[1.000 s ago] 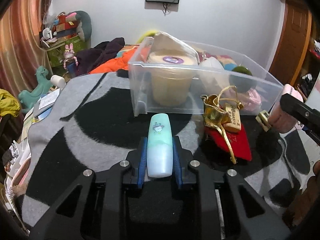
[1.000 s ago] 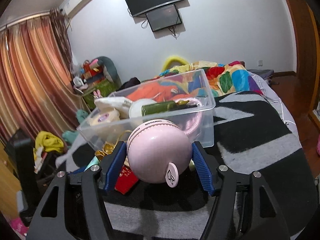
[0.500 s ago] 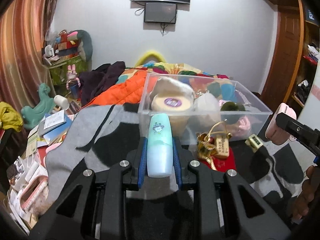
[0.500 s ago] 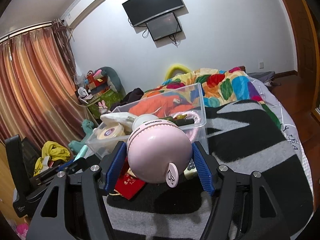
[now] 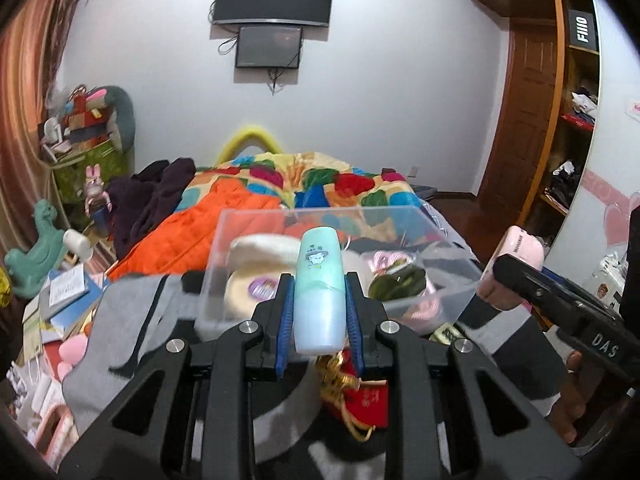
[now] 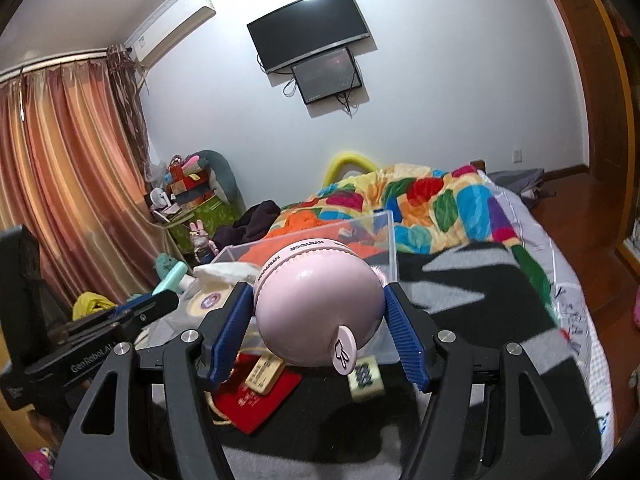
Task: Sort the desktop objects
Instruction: 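Carry the teal tube into the box with the left tool while the right tool drops the brush in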
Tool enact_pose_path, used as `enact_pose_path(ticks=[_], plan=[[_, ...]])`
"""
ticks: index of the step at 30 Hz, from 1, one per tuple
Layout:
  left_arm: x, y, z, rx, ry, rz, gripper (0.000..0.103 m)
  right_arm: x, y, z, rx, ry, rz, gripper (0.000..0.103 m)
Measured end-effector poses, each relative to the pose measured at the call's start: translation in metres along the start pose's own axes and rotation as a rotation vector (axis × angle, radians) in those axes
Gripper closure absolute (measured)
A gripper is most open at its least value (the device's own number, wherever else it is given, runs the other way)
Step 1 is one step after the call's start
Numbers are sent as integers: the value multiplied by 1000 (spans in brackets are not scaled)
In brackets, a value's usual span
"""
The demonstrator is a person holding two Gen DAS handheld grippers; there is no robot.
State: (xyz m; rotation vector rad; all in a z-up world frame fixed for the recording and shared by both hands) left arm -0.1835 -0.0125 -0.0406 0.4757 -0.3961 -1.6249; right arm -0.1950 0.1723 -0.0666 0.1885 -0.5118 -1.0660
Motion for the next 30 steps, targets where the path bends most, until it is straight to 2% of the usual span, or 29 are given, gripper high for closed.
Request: enact_pose_path(ticks=[1,4,11,18,22,25,30], plan=[[-1,-2,3,-2,-7,-2,79,-1,-2,3,-6,11,-14,40],[0,-16,12,-18,-48,60,79,-7,-12,12,-5,31,-41,40],[4,-59,8,44,-5,29,79,-12,-46,10,56,44,-55,40],[-8,-74,-8,72,-37,0,79,-12,-58,-4,87,71,-62,40],[-9,-82,-16,102,-37,2,79,-11,-59,-6,80,99,-82,40],[-10,-79,-16,97,-34,-13,79,-10,-60,-9,74,124,-105,39],[-12,-73,-17,80,-45,-15,79,-4,-52,-16,105,89,-30,38]])
Point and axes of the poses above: each gripper's, at about its wrist camera, not at the fingertips, and y roughly against the way its jaws point, x to its left, z to its top, the point moved 9 cm from there along -y, roughly the way its jaws point, and after that the axes turned 1 degree about -y, right-handed, at the moved point
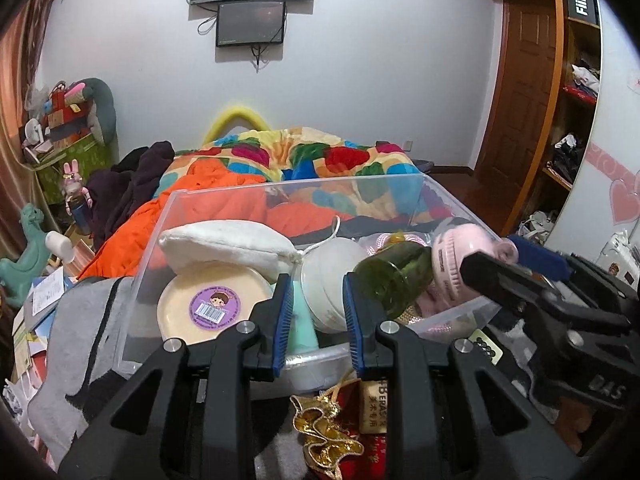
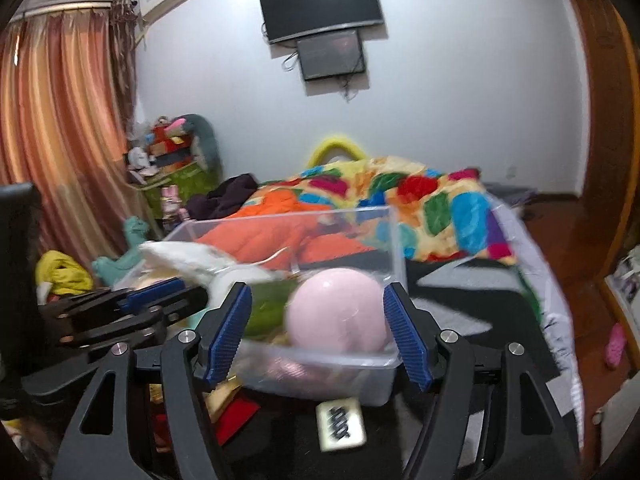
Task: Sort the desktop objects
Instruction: 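Carry the teal tube into the box with the left tool while the right tool drops the brush in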
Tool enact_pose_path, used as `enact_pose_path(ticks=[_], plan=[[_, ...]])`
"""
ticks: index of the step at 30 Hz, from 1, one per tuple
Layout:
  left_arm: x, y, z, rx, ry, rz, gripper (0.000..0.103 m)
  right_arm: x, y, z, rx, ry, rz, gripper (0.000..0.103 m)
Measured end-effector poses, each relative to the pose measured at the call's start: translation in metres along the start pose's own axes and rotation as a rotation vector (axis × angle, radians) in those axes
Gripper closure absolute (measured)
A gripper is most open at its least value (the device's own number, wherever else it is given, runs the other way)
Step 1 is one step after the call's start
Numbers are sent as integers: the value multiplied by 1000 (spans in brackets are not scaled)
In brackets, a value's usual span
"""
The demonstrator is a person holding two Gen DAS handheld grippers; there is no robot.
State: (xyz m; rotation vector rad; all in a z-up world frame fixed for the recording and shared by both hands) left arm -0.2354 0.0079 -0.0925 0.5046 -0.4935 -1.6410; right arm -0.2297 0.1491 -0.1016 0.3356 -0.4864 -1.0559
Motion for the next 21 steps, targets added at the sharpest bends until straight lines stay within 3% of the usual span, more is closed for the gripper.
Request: enact_pose_path(ticks=[21], plan=[[-3,49,-11,-27,43,-51,79,-18,32,-21,-18,-30,-35,37]])
Point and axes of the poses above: each gripper's, at about its wrist camera, not at the fingertips, and y roughly against the way its jaws point, x to its left, z to its top, the point moved 9 cm from there along -y, roughly the way its jaws point, and after that the axes turned 1 degree about -y, right-handed, at the moved point
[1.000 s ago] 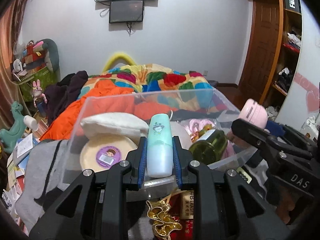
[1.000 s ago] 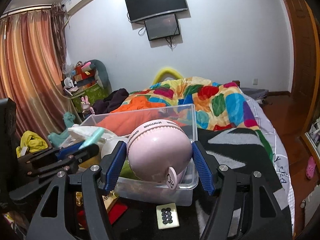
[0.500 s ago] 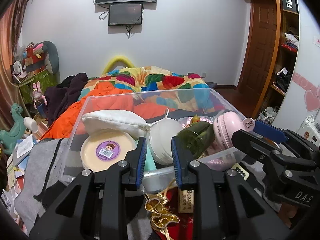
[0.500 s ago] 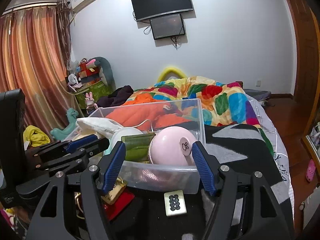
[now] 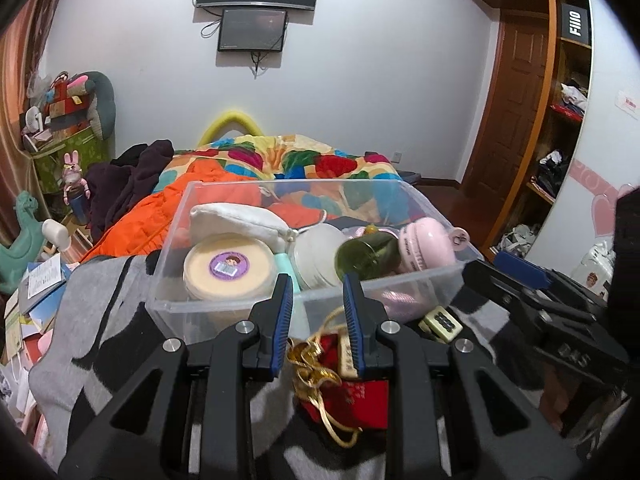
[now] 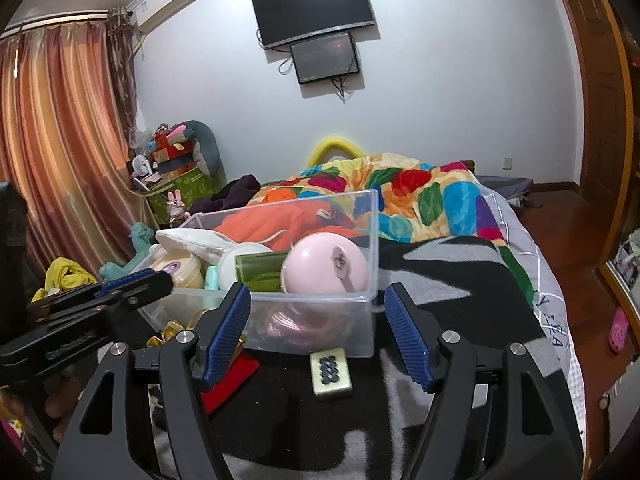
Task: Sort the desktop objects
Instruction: 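Carry the teal tube into the box with the left tool while the right tool drops the brush in, then grasp the wooden eraser with the left tool while the right tool grasps the green mahjong tile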
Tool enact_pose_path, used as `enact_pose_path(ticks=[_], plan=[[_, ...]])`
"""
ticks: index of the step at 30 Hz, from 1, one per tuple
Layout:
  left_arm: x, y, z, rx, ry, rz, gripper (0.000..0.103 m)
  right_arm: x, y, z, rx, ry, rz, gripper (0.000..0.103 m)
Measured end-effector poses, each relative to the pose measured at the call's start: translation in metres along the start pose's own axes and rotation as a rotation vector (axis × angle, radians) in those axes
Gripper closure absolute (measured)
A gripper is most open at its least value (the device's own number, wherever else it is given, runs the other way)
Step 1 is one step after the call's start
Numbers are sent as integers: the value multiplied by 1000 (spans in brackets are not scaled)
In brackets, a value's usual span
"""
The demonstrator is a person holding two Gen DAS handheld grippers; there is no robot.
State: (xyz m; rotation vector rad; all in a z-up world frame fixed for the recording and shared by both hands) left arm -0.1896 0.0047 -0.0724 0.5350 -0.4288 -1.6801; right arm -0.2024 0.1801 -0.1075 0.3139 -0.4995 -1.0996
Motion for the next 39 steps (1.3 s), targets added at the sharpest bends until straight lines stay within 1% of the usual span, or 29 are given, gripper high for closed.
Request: enact_pose_path(ticks=[3,5,10,15,17,20,21,23,27,29,31,33,35,36,39], plan=[[-6,2,-5,14,-17,-12,78,-7,-1,-2,10,-5,-24,37],[-11,1,-8,26,-26,-19,74,-11,-2,-7,23,-2,-36,37],[-24,-4,-20,61,-53,-35,74,-13,-5,-19,65,23,-40,37],[-33,-16,-32,113,-73,-32,70,-15,-10,-25,87,38,-46,37],[-34,-22,-36,132,-77,-26,70,-17,-13,-28,97,35,-45,37],[-32,-29,-42,164,-80,14,69,-18,-18,-32,116,39,-47,37],[-32,-29,-43,165,-83,16,69,-18,-19,-34,127,43,-46,37],[-31,-30,-44,162,-85,19,63,-14,-20,-34,131,60,-44,38],[-33,-32,-48,168,-95,22,55,-7,-21,-38,146,102,-35,39],[-33,-34,-50,170,-101,33,51,-3,-23,-42,163,132,-39,45],[-35,-36,-53,176,-106,37,49,0,-27,-47,187,159,-46,55],[-33,-42,-58,203,-93,48,49,2,-31,-50,206,183,-52,62],[-28,-45,-58,211,-72,54,50,2,-34,-53,222,196,-62,64],[-26,-44,-57,210,-57,50,55,1,-33,-53,221,200,-70,66],[-23,-44,-56,209,-39,33,60,1,-34,-54,228,211,-79,68]])
Point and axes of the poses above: each gripper's, at about its wrist camera, not at the fingertips, and y roughly against the way its jaws point, x to its left, z to its top, the point moved 9 cm from there along -y, roughly the way its jaws point, and after that the axes turned 1 degree about -y, right-handed, at the moved point
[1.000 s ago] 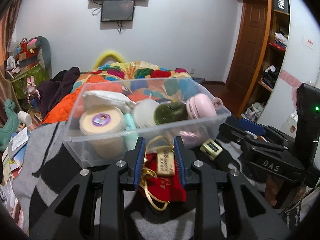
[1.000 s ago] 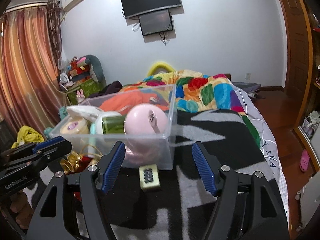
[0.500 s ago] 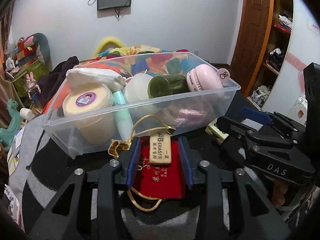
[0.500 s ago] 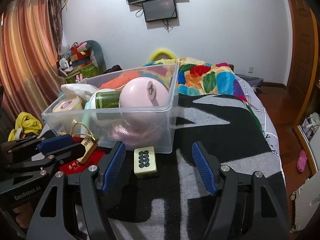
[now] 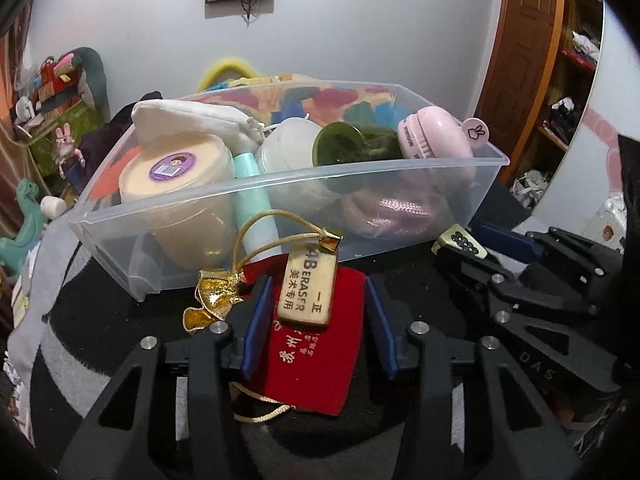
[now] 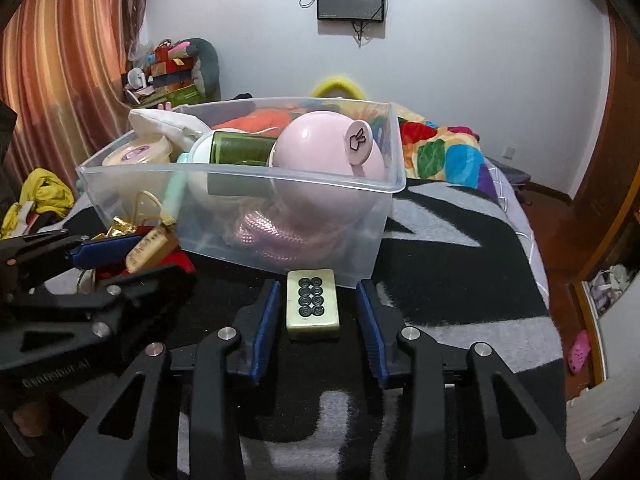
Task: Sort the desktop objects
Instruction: 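Grasp the wooden eraser with the left tool while the right tool grasps the green mahjong tile, then carry the eraser into the box with the left tool while the right tool drops the tile in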
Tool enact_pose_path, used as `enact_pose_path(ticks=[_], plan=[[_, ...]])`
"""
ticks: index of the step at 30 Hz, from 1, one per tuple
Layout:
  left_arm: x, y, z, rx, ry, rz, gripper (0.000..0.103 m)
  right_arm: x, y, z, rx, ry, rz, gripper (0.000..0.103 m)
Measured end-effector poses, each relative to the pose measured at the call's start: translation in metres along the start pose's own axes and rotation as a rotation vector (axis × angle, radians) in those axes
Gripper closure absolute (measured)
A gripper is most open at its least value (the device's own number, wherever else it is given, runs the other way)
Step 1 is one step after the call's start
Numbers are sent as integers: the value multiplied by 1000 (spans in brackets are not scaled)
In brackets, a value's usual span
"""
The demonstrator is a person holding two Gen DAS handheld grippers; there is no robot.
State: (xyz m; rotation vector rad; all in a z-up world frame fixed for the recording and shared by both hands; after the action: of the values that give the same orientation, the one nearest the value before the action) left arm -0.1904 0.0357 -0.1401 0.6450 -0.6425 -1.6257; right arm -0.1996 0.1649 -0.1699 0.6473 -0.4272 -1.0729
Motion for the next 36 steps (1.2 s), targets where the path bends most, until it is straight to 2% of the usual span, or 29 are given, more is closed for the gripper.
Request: enact_pose_path(ticks=[4,5,13,22,29,33,36], plan=[[-1,0,1,-6,-2,3,66,0,-4,-1,19,5,-16,81],[-1,0,2,-9,1,-1,70,-1,-3,-1,15,4,-14,81],[6,11,3,-43,45,-70,75,-2,6,3,-26,-17,33,81],[3,23,-3,-77,48,-86,76,-2,14,7,-62,-82,128,81],[2,36,-3,-90,60,-133,76,-1,22,5,-85,-96,153,81],[-3,39,-13,-56,37,-177,76,4,28,8,-99,-69,158,81],[-8,35,-29,11,24,-215,76,9,32,8,-109,-54,165,81]])
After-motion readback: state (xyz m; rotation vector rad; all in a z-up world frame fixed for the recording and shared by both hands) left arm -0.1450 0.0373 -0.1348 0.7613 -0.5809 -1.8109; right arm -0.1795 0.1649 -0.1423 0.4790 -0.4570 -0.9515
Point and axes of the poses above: each gripper's, at about its wrist camera, not at the fingertips, and y roughly against the way its jaws point, x to its left, z to its top, the point moved 9 cm from there along -y, roughly the way its jaws point, and after that the axes turned 1 degree about -y, right-handed, at the moved point
